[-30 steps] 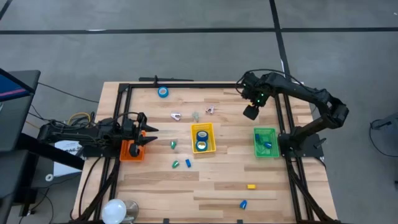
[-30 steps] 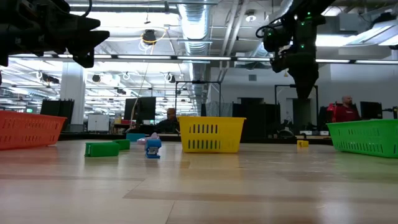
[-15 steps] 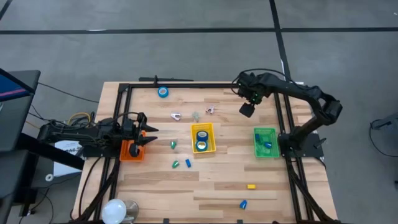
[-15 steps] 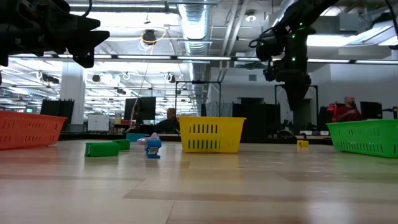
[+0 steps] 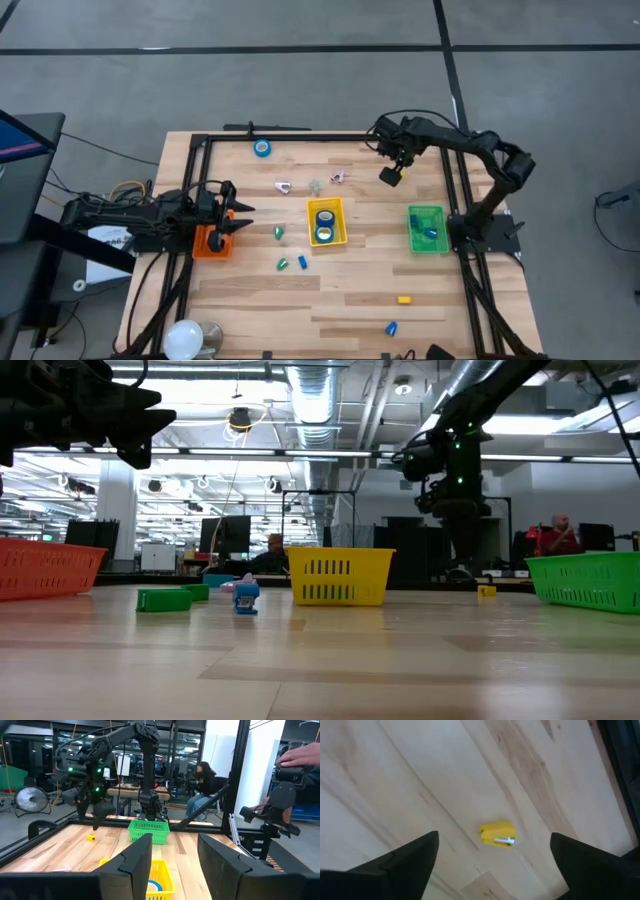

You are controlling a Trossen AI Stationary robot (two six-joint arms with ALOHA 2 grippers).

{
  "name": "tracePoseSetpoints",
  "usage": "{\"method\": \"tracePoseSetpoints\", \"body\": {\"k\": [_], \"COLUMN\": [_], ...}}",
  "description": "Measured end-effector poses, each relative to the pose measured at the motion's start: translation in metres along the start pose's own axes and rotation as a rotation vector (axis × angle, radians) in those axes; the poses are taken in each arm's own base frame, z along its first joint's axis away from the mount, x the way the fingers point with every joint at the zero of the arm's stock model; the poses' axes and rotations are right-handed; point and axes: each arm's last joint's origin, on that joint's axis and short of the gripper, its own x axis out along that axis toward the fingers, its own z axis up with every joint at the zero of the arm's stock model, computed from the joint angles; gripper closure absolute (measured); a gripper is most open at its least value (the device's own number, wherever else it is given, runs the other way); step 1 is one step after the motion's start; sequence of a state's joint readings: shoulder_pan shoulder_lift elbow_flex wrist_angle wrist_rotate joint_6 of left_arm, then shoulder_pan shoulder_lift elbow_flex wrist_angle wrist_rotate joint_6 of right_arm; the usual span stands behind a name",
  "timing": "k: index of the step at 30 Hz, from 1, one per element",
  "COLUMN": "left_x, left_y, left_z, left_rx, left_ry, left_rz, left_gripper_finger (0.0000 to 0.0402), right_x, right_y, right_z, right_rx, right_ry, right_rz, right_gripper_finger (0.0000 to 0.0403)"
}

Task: Pick and place Stapler, Stapler remover, tape
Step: Put the yellow stapler into the green basket

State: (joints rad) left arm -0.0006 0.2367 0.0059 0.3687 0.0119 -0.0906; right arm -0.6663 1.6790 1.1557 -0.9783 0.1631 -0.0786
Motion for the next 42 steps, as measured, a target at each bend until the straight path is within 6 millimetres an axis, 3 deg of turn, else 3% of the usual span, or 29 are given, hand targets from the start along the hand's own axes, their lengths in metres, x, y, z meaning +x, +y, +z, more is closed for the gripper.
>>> {"method": "tracePoseSetpoints", "body": {"k": [6, 15, 28, 31, 42], "left_x": [0.0, 0.0, 0.0, 0.0, 0.0], "left_y": [0.0, 0.0, 0.0, 0.0, 0.0], "left_z": [0.0, 0.0, 0.0, 0.0, 0.0], "left_rx": [0.0, 0.0, 0.0, 0.0, 0.0], "left_ry": [0.0, 0.0, 0.0, 0.0, 0.0], "left_rz": [0.0, 0.0, 0.0, 0.0, 0.0], "left_gripper_finger": [0.0252, 0.0252, 0.0252, 0.0252, 0.0252], "right_x": [0.018, 0.029, -0.027, -0.031, 0.01], "right_y": [-0.007, -0.016, -0.029, -0.031, -0.033], "right_z": [0.003, 0.004, -0.015, -0.021, -0.04], "right_rx": [-0.012, -0.036, 0.04, 0.053, 0.091], "right_ry": [0.059, 0.085, -0.108, -0.132, -0.092], "right_rz": [0.005, 0.072, 0.066, 0.059, 0.06], "right_gripper_finger": [0.0004, 0.0013, 0.0016, 0.0016, 0.0017]}}
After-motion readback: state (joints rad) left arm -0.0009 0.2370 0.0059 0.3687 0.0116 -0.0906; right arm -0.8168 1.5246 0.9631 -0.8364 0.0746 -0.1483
